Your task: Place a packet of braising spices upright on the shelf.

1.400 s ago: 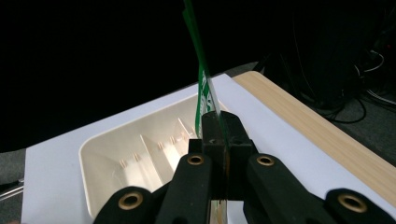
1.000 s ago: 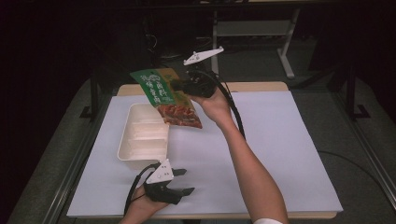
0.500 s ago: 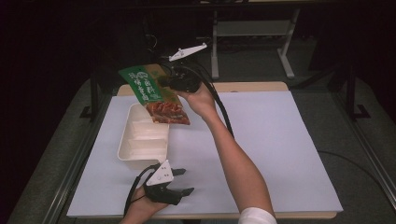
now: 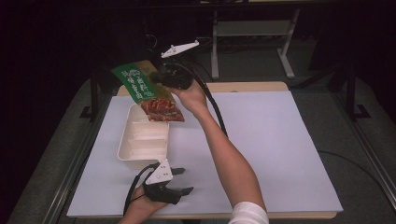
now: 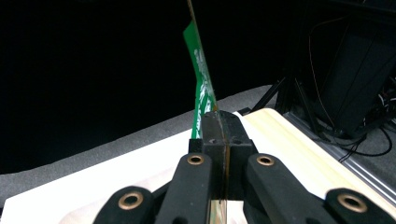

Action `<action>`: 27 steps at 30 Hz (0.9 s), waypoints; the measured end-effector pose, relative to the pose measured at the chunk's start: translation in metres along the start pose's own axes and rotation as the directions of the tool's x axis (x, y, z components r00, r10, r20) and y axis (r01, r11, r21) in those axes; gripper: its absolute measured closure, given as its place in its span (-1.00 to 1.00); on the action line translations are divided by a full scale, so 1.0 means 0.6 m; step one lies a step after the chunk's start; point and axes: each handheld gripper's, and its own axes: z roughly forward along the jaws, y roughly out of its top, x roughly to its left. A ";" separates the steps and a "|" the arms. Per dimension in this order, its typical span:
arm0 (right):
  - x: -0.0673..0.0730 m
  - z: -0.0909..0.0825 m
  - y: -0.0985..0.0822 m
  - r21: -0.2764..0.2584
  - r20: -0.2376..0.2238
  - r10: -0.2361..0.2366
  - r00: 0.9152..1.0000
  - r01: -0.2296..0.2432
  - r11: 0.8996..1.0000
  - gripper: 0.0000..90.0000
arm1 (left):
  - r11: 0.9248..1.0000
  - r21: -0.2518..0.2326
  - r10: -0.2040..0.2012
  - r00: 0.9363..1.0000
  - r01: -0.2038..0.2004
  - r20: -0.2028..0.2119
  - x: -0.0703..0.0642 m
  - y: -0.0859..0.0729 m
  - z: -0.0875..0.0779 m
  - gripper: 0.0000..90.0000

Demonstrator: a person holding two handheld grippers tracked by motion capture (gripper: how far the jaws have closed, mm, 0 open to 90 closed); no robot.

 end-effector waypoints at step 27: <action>-0.032 0.114 -0.028 -0.026 0.006 0.061 0.998 -0.061 0.998 0.99 | 1.000 0.006 0.003 1.000 -0.003 0.005 0.000 0.000 0.001 -0.34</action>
